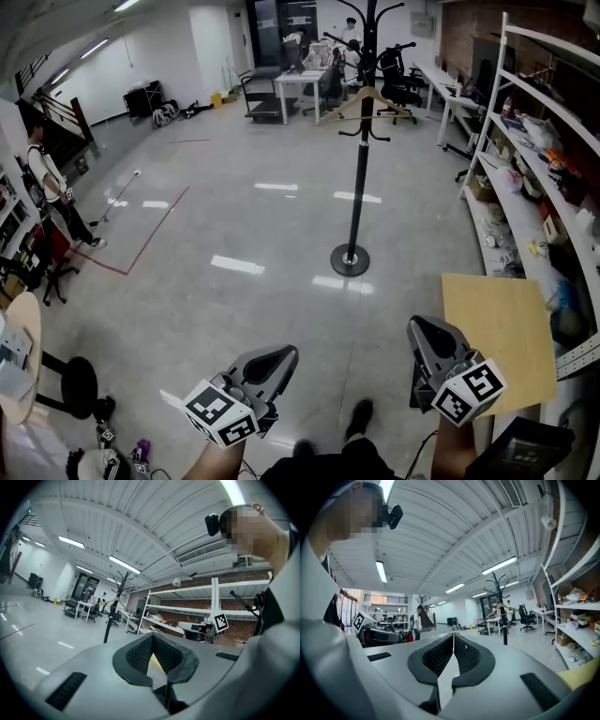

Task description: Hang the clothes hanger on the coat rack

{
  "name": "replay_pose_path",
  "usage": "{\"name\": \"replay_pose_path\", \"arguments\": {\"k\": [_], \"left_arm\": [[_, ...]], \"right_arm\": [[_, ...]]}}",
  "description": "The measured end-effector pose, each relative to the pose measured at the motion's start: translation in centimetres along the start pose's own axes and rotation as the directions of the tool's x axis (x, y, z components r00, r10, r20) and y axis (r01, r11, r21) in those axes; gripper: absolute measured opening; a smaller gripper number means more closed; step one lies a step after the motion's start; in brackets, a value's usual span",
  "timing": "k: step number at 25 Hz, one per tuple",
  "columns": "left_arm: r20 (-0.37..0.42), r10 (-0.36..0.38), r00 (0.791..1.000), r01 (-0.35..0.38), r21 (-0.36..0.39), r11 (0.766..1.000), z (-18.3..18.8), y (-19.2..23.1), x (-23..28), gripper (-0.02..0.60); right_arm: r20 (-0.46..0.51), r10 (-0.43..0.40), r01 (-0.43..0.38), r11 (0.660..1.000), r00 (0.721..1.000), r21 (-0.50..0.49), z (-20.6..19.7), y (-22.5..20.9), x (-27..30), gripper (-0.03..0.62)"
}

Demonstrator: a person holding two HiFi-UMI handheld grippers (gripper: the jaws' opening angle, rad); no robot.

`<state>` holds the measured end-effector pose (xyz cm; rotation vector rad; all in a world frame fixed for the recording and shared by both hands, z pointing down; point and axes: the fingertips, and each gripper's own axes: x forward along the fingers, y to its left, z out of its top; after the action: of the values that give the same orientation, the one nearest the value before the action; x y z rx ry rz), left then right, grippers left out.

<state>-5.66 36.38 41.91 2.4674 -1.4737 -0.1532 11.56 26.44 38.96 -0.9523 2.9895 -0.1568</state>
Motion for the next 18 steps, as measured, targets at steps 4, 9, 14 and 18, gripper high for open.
{"name": "replay_pose_path", "arguments": {"k": [4, 9, 14, 18], "left_arm": [[-0.001, -0.017, 1.000, 0.017, -0.029, 0.999, -0.8, -0.4, -4.1, 0.000], [0.023, -0.054, 0.998, 0.054, -0.025, 0.998, -0.2, -2.9, -5.8, 0.000], [0.033, -0.055, 0.998, 0.055, 0.002, 0.998, 0.5, -6.5, -6.0, 0.000], [0.029, -0.059, 0.998, 0.059, 0.012, 0.998, 0.2, -9.6, -6.7, 0.000]], "right_arm": [[-0.020, -0.035, 0.035, 0.999, 0.999, 0.006, -0.7, 4.4, -2.2, 0.008], [-0.014, -0.059, 0.058, 0.998, 0.998, -0.016, 0.2, 6.9, -5.9, 0.008], [0.023, -0.074, 0.075, 0.997, 0.997, -0.022, 1.8, 6.8, -9.7, 0.008], [0.036, -0.071, 0.072, 0.997, 0.997, -0.039, 2.2, 7.2, -12.6, 0.008]]}}
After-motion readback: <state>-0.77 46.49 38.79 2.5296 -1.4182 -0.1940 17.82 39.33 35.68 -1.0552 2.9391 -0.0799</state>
